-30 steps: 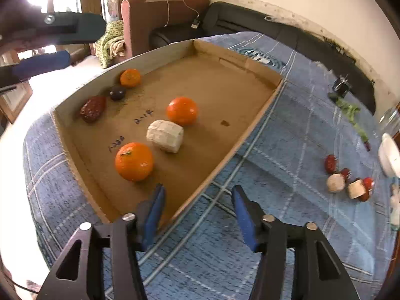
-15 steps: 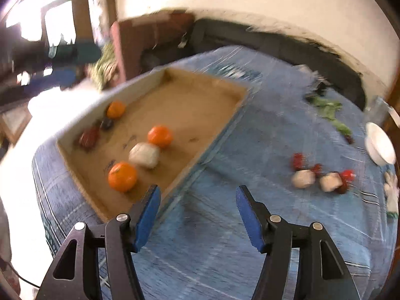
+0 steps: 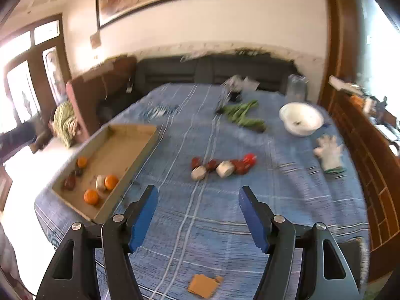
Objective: Organize fruits
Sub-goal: 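Move both tools back toward the remaining fruits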
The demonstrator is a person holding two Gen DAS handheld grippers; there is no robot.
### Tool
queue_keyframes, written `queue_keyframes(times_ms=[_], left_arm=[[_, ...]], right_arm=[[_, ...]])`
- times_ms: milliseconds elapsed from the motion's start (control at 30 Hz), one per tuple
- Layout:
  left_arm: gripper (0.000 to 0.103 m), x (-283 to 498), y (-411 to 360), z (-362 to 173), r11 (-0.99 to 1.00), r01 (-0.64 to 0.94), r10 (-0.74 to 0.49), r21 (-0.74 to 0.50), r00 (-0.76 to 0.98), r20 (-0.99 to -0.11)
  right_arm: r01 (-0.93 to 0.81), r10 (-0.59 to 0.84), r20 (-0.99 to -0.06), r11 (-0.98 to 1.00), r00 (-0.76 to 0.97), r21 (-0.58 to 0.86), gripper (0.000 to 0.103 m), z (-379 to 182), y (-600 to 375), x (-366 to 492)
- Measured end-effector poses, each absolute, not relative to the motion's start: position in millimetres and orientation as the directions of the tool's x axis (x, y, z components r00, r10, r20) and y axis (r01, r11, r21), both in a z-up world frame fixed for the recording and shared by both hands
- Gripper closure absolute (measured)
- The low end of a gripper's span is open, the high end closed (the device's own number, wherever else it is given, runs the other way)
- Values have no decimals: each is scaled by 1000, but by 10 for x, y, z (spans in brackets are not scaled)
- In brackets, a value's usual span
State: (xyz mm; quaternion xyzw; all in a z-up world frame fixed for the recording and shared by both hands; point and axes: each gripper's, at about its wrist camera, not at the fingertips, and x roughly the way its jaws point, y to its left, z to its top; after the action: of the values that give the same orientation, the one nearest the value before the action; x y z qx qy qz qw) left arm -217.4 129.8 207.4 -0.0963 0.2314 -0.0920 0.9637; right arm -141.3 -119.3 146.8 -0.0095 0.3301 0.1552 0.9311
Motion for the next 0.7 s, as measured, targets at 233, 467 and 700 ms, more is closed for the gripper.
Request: queue_keyframes(times_ms=[233,467,700], left_arm=[[21,-2336,1106,2252,971,158,-215,-178,906,-364],[20,-1967,890,2029,967,180,-244,-182,862,-445],[20,-1492,941,1526,966,144,-243,-214,789,-564]], right_arm=[[-188,181,-436,982,881,29,1,1850,-1566,-1795],[-155,175,-519,984,837,82,0,1489,-1794,-1447],[-109,256,-625,958,737,264,1,1017,-2112,-841]])
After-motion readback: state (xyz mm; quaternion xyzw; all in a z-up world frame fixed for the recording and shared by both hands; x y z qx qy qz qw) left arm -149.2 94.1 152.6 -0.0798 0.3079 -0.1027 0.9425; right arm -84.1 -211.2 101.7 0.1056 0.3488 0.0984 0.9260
